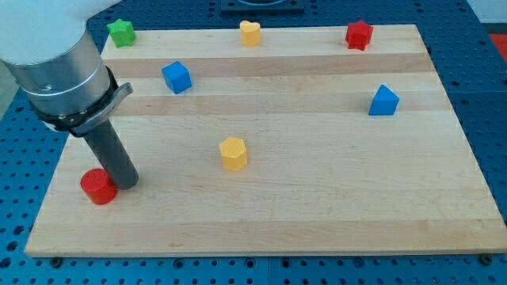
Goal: Slightly push the hexagon to the right
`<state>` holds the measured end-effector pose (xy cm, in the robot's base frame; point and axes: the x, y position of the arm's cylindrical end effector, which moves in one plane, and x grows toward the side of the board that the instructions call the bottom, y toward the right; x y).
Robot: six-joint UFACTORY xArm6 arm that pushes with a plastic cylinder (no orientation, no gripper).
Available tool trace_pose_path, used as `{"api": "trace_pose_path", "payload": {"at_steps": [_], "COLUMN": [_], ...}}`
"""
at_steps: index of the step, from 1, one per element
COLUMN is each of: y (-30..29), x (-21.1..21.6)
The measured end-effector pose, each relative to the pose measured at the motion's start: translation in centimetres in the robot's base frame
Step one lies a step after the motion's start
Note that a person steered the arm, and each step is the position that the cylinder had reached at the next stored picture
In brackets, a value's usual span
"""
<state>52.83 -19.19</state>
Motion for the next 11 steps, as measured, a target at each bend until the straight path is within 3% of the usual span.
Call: {"api": "trace_pose_path", "payload": {"at_steps": [3,7,8,10,11], "y": [-1.5,7.0,6.9,14.9,14.0], "x": [0.9,-10.0,-8.3,-1.5,-3.1]}}
